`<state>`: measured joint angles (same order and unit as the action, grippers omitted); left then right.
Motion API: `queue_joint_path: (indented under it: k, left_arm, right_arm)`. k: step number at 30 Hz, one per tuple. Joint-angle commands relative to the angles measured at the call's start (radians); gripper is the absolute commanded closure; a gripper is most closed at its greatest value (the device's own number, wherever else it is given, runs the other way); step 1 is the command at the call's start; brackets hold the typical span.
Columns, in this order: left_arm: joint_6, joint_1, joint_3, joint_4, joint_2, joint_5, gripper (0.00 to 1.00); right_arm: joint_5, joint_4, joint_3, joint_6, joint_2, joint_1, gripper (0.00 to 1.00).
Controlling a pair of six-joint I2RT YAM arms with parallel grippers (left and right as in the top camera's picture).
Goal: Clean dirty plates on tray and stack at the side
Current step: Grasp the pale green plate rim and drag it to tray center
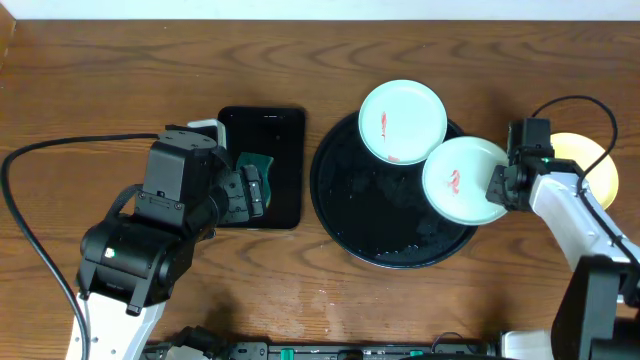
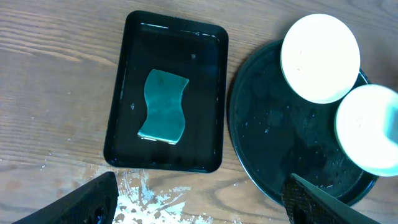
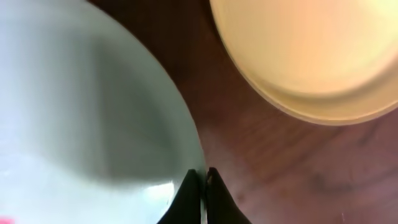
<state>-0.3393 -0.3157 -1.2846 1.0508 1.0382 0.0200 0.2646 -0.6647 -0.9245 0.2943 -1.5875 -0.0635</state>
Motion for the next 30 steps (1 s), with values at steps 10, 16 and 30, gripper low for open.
queue_joint_path:
  k: [10,16,30]
  left_arm:
    - [0.006,0.004,-0.015,0.003,0.002,-0.002,0.15]
    - [0.006,0.004,-0.015,0.003,0.002,-0.002,0.15]
    - [0.006,0.004,-0.015,0.003,0.002,-0.002,0.15]
  right_arm:
    - [-0.444,-0.090,0.002,-0.103,0.273,0.072,0.99]
    - [-0.450,-0.072,0.053,-0.092,0.234,0.178,0.99]
    - [-0.407,0.039,0.070,-0.128,0.123,0.220,0.65]
